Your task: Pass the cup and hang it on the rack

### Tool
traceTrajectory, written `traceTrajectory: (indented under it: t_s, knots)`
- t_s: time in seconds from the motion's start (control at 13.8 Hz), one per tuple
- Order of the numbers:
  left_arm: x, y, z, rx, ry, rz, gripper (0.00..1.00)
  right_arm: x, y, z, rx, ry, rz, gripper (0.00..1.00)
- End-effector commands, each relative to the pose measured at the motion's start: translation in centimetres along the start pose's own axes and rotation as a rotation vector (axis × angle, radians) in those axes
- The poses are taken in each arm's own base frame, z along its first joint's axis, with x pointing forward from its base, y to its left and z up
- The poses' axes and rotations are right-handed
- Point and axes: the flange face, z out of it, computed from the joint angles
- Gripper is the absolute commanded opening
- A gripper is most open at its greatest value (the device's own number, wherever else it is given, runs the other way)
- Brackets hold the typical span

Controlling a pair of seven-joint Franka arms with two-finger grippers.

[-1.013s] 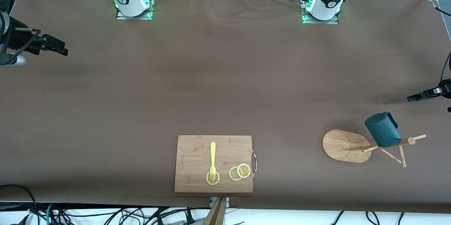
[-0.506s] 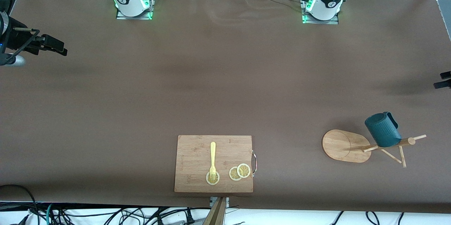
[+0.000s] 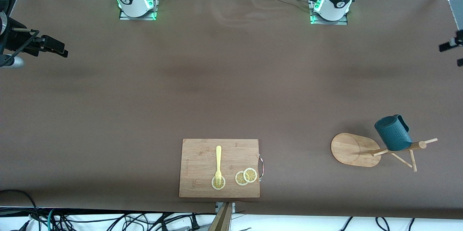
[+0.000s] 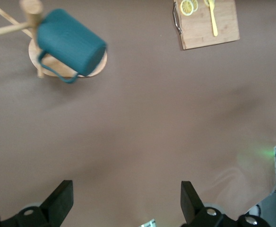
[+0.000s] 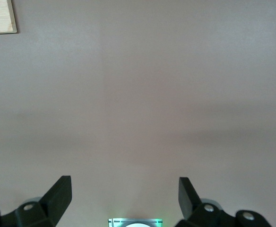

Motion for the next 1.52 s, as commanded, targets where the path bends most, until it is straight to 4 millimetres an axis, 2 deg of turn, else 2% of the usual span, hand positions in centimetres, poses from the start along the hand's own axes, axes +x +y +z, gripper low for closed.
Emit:
traceTrajectory:
  t_s: [0.0, 0.14, 0.22, 0.29, 0.36, 0.43, 0.58, 1.16, 1.3, 1.45]
  knots:
    - [-1.3, 7.1, 1.4, 0.13, -0.004, -0.116, 1.0, -0.2, 0.0, -0.7, -0.002, 0.001, 0.005, 1.0]
    - [-2.1, 12.9, 2.9, 0.197, 0.007, -0.227, 1.0, -0.2, 0.2, -0.7, 0.0, -0.001, 0.01, 1.0]
    - [-2.1, 15.1, 4.7, 0.235, 0.003, -0.276, 1.0, -0.2, 0.2, -0.7, 0.0, -0.001, 0.01, 1.0]
    - [-2.0, 16.7, 6.5, 0.26, 0.006, -0.31, 1.0, -0.2, 0.1, -0.7, 0.0, -0.001, 0.009, 1.0]
    - [-2.0, 17.3, 8.2, 0.291, -0.006, -0.318, 1.0, -0.2, 0.1, -0.7, 0.0, -0.001, 0.008, 1.0]
    - [-2.0, 17.3, 9.0, 0.323, -0.014, -0.313, 1.0, -0.2, 0.1, -0.7, 0.0, -0.001, 0.008, 1.0]
    - [-2.0, 17.0, 9.2, 0.367, -0.018, -0.315, 1.0, -0.2, 0.1, -0.7, 0.0, 0.001, 0.009, 1.0]
    - [-2.3, 13.8, 7.8, 0.385, -0.024, -0.362, 1.0, 0.0, 0.1, -0.7, 0.0, 0.008, 0.002, 1.0]
    - [-1.6, 14.2, 7.0, 0.379, -0.008, -0.353, 1.0, 0.0, 0.2, -0.7, 0.0, 0.012, 0.004, 1.0]
    - [-1.4, 14.6, 7.0, 0.386, -0.01, -0.337, 1.0, 0.0, 0.2, -0.7, 0.0, 0.012, 0.004, 1.0]
